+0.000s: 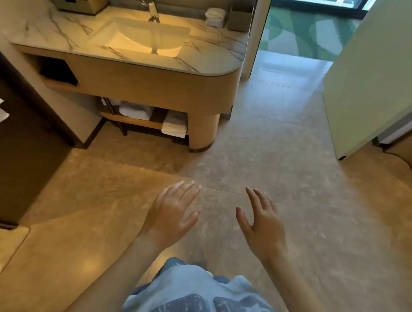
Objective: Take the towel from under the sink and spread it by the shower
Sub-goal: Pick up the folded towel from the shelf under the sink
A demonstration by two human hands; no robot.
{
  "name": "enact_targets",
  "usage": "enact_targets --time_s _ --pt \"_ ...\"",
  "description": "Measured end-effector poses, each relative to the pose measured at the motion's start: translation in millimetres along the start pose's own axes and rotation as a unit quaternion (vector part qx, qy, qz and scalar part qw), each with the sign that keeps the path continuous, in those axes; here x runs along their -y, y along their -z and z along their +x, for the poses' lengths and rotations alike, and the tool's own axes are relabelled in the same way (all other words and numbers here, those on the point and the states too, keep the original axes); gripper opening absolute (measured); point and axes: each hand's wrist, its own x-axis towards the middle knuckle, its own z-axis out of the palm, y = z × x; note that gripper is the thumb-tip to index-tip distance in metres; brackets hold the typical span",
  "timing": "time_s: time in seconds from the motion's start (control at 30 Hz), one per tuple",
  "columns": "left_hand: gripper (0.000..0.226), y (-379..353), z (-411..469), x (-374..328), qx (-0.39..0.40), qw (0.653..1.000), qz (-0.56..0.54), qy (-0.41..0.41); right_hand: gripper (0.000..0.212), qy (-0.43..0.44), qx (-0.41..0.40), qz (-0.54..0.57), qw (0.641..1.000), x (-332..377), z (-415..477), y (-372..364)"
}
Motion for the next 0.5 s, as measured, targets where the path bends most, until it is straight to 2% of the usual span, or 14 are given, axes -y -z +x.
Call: enact_targets --time_s 0.17,0.5 --pt "0.060 -18 -9 -3 0.040 0.998 0.016 0.035 0.058 -0.018 0.056 -0.019 0.998 -14 -4 -10" --pt "0.057 4 36 32 -0.019 0.998 0.005 0.060 0.056 0.029 0.025 -0.007 0.999 11 60 -12"
